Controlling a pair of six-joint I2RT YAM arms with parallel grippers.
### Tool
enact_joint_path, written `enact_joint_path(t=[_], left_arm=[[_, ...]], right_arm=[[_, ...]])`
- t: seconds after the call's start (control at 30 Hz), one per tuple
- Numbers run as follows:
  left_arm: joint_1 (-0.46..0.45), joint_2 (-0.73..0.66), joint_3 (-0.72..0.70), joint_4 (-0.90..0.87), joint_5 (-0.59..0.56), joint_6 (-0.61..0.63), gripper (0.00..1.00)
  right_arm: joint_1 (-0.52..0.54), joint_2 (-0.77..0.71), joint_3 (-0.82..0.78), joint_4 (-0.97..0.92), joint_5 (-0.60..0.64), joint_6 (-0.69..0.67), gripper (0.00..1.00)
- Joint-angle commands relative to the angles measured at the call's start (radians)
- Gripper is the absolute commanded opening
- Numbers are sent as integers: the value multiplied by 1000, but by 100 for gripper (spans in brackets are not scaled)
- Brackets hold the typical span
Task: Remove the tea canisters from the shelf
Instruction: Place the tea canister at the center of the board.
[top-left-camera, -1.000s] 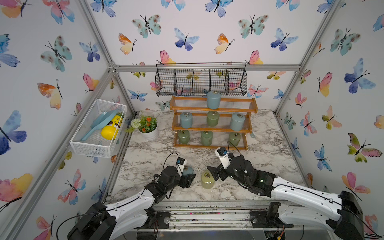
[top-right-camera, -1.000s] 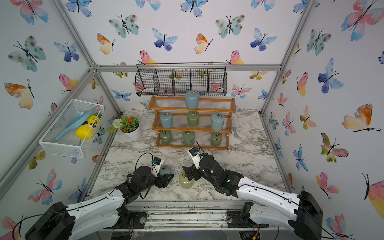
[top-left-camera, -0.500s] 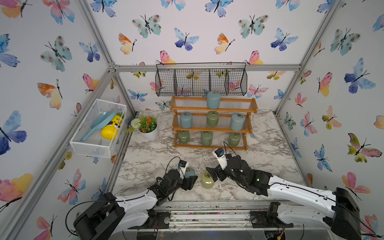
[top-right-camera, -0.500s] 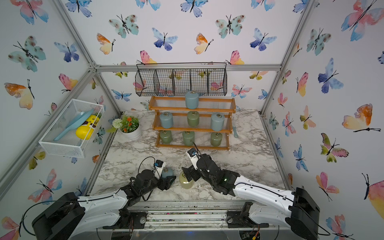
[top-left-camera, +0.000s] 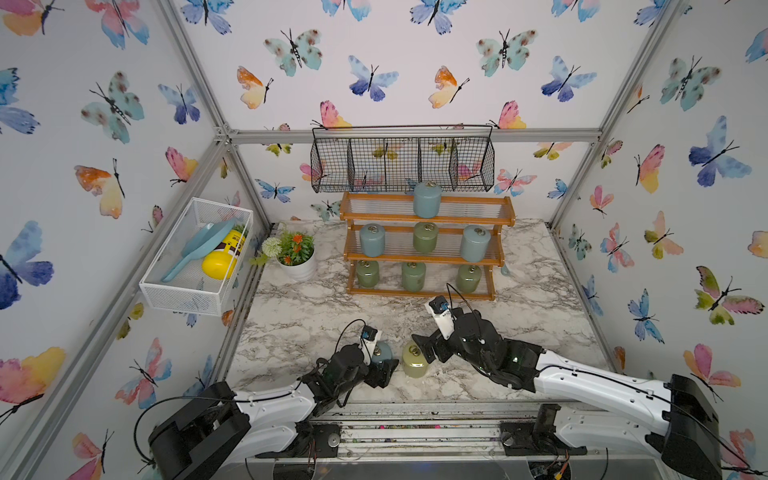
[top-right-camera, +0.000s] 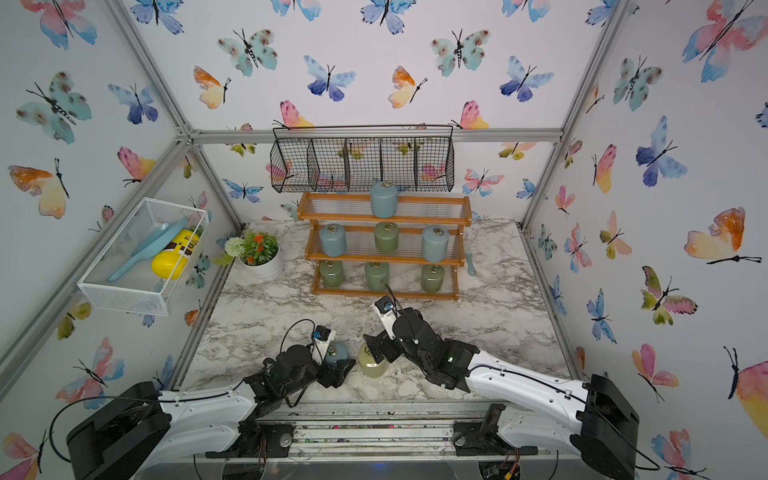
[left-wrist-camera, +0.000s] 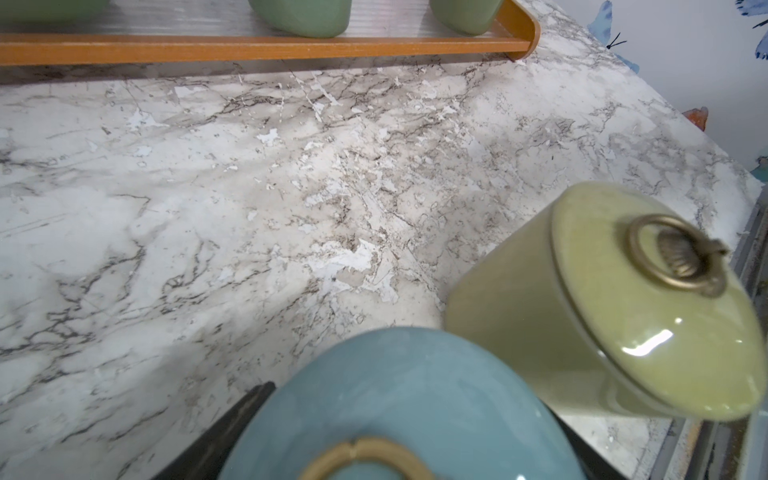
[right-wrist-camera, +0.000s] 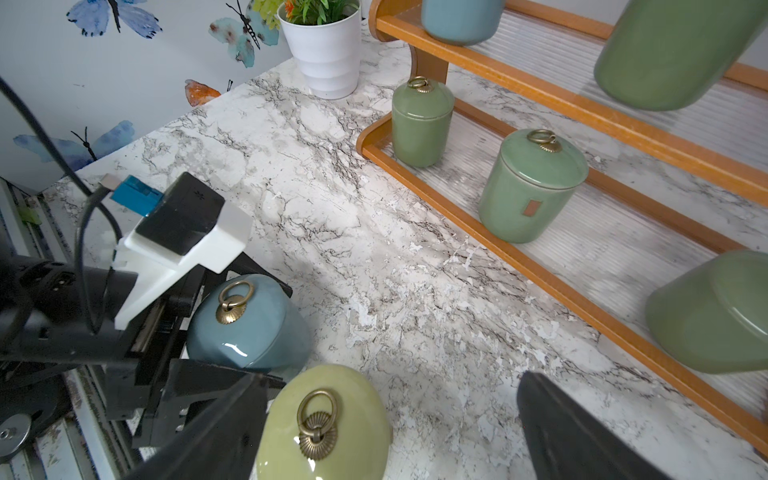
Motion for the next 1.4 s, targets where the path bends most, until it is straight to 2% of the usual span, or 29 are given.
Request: enact_joint_path(t=[0.0, 0.43, 0.8, 1.07, 1.37], left_arm=[[-10, -21, -15, -57, -53, -19, 91], [-20, -108, 6, -115, -42, -14, 100], [-23, -205, 143, -241, -66, 37, 99], [-22, -245, 204, -282, -105, 68, 98], [-23, -234, 246, -315, -132, 100, 98]], right_arm=[[2, -3, 1, -9, 23, 12, 100], [2, -18, 8, -21, 30, 2, 100], [-14, -47, 104, -64, 59, -71, 100], [-102, -14, 230, -93, 25, -151, 100], [-266, 85, 402, -111, -95, -234, 100]])
